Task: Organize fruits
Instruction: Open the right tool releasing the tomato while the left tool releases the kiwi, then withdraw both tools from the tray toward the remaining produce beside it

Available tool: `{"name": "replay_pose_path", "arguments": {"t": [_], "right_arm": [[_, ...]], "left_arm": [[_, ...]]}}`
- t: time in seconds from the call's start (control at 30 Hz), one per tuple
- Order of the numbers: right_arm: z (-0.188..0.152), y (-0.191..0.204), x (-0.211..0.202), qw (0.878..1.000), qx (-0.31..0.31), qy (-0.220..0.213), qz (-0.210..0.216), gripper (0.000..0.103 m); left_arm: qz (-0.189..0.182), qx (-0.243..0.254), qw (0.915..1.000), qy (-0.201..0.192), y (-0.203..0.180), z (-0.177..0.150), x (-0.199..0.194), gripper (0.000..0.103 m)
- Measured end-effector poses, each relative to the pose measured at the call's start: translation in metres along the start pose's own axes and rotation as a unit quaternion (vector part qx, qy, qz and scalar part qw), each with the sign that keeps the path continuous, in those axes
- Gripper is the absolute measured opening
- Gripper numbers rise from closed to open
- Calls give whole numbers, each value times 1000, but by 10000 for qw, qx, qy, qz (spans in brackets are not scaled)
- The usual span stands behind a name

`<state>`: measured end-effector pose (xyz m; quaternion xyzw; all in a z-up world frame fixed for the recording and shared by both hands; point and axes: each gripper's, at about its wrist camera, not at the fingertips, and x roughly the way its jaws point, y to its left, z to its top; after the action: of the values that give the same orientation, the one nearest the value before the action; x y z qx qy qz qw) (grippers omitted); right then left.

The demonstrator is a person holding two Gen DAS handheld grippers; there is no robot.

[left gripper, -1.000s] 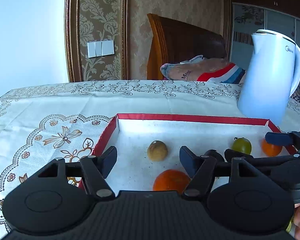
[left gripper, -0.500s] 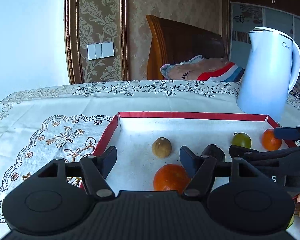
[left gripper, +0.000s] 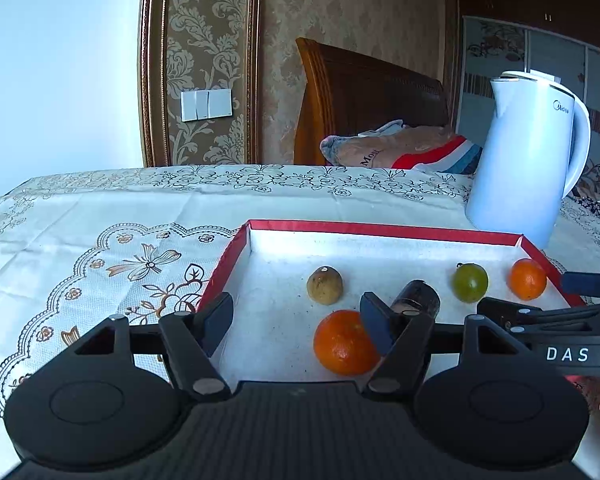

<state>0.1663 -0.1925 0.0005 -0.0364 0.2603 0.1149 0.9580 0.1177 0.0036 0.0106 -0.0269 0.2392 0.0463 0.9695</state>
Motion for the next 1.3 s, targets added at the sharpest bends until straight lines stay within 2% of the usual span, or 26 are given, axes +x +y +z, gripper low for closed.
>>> {"name": "replay_pose_path", "arguments": {"t": [0.23, 0.7, 1.0, 1.3], "right_arm": [[-13, -12, -19, 9989, 381, 63, 283, 103], [-35, -10, -51, 9988, 279, -157, 366, 103], [-42, -12, -65, 9988, 222, -325, 278, 103], [-57, -11, -88, 9968, 55, -376, 701, 103]], "left_arm": [[-97, -97, 9999, -64, 4, -6, -16, 72], [-213, -34, 9996, -181, 6, -20, -46, 73], [-268, 263, 9990, -238, 4, -36, -68, 73], [-377, 593, 9974, -148, 3, -51, -78, 74]]}}
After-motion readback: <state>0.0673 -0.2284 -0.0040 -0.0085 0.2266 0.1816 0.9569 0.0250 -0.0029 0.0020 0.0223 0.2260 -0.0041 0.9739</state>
